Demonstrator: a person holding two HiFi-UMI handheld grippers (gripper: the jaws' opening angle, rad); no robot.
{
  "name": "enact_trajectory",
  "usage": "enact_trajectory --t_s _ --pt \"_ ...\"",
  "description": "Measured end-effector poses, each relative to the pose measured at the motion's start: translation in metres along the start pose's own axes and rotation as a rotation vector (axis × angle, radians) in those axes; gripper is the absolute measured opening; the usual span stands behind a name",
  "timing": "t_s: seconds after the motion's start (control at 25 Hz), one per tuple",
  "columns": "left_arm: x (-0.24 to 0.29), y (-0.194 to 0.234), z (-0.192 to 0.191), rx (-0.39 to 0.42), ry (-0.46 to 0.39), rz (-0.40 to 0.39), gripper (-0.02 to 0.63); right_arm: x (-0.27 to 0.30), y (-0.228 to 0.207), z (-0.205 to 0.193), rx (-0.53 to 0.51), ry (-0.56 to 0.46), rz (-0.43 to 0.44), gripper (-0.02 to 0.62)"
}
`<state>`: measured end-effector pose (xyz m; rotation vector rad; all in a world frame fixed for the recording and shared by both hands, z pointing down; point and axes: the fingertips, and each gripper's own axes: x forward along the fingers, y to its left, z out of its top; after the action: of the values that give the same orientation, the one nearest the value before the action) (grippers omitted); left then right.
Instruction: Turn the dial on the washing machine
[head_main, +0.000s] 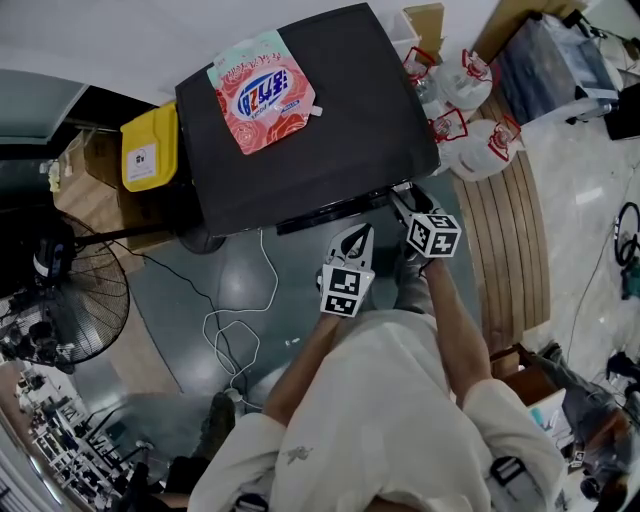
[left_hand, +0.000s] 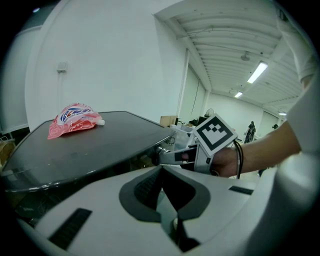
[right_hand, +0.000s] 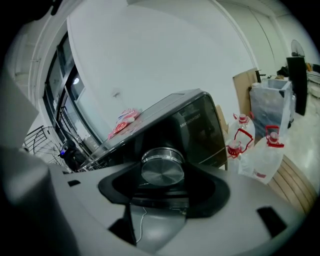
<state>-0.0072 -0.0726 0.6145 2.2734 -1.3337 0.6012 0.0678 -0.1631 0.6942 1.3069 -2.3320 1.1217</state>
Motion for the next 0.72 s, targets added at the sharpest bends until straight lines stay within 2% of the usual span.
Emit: enact_trajectory --t_s 0.72 --pt "0.0034 -0.0025 0.0015 -0.002 0.002 0.002 0.012 -0.0012 -0.0028 0.0003 0.236 -0.036 0.089 0.276"
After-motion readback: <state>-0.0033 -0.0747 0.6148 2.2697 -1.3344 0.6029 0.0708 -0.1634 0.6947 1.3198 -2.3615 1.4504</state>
